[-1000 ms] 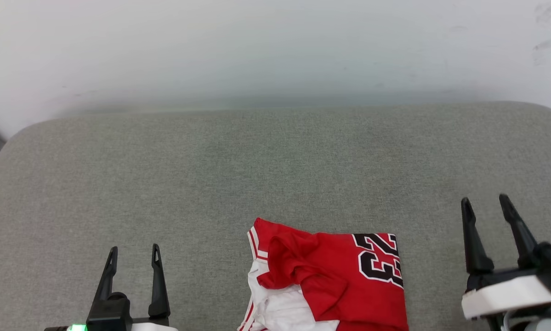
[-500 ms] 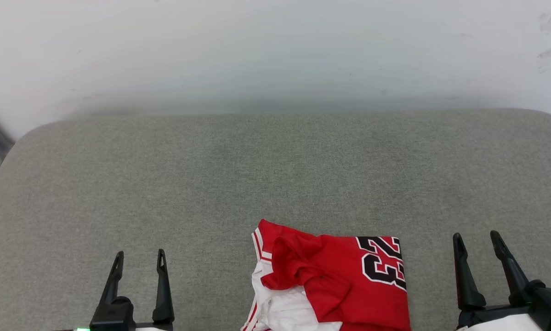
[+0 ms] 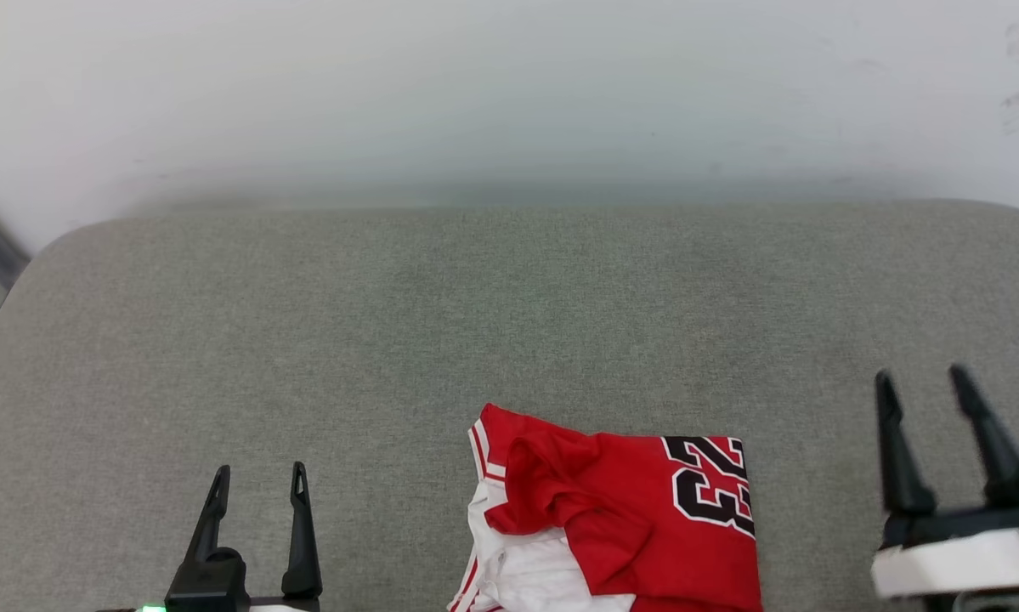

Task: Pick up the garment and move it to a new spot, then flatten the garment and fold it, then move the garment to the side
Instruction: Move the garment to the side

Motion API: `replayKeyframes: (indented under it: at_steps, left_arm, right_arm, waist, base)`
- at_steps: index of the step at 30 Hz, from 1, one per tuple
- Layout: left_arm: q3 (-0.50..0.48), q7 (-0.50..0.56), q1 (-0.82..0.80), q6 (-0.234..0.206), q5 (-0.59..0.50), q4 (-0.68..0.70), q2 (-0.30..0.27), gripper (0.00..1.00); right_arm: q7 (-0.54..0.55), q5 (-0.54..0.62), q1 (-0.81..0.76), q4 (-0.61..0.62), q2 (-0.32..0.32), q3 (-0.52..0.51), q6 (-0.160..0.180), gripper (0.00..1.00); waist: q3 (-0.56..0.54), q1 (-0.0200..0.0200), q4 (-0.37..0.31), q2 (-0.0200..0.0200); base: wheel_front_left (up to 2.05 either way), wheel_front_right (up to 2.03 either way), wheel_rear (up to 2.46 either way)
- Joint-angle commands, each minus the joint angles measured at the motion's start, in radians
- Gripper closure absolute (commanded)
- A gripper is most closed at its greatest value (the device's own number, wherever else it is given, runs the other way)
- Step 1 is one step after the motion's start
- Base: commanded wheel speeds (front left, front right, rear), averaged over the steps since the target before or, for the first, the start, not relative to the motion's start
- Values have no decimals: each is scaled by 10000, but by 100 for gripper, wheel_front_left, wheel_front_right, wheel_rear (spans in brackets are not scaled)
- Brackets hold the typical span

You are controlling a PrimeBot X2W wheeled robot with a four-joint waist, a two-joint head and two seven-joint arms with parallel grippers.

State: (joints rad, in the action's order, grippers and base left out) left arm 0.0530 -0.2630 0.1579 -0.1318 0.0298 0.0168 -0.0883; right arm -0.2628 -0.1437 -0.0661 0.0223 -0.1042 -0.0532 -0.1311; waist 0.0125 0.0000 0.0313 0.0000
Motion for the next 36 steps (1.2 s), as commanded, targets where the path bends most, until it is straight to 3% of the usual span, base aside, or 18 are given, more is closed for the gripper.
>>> replayKeyframes:
  at_steps: [1,4,9,14,19,22,26,30,36]
  left_arm:
    - [-26,-22,-92,28,-41,-9,12,0]
    - [-53,-22,-182,57,-43,-23,31,0]
    - [-42,-22,-305,83,-41,-72,74,0]
    - [-27,-22,-425,92,-56,-87,119,0]
    - [-56,-22,-542,124,-32,-84,155,0]
    - [-55,-22,-641,155,-9,-76,171,0]
    - [-29,-22,-867,239,-7,-69,191,0]
    - [33,-22,-1150,266,-44,-74,220,0]
    - [132,-22,-1569,313,-97,-99,258,0]
  right_arm:
    - [-21,14,434,154,-270,-121,7,0]
    - [98,33,1238,408,-819,-120,6,0]
    - [1434,-578,2632,752,-1973,506,7,0]
    - [4660,-2908,3803,501,-3438,1691,7,0]
    - [8430,-5625,4177,151,-4342,2365,6,0]
    - [10187,-7018,3905,-156,-4518,2457,6,0]
    - [11578,-8060,3493,-640,-4482,2385,6,0]
    - [12117,-8502,3175,-1120,-4236,2349,6,0]
    - [11961,-8761,2859,-1881,-3601,2372,6,0]
  waist:
    - [42,0,7,0]
    - [156,0,12,0]
    - [328,0,67,0]
    - [480,0,142,0]
    - [643,0,199,0]
    - [812,0,258,0]
    - [1123,0,383,0]
    - [1516,0,558,0]
    - [2098,0,854,0]
  base:
    - [0,0,0]
    - [0,0,0]
    - [0,0,0]
    - [0,0,0]
    - [0,0,0]
    - [0,0,0]
    - [0,0,0]
    - [0,0,0]
    - [0,0,0]
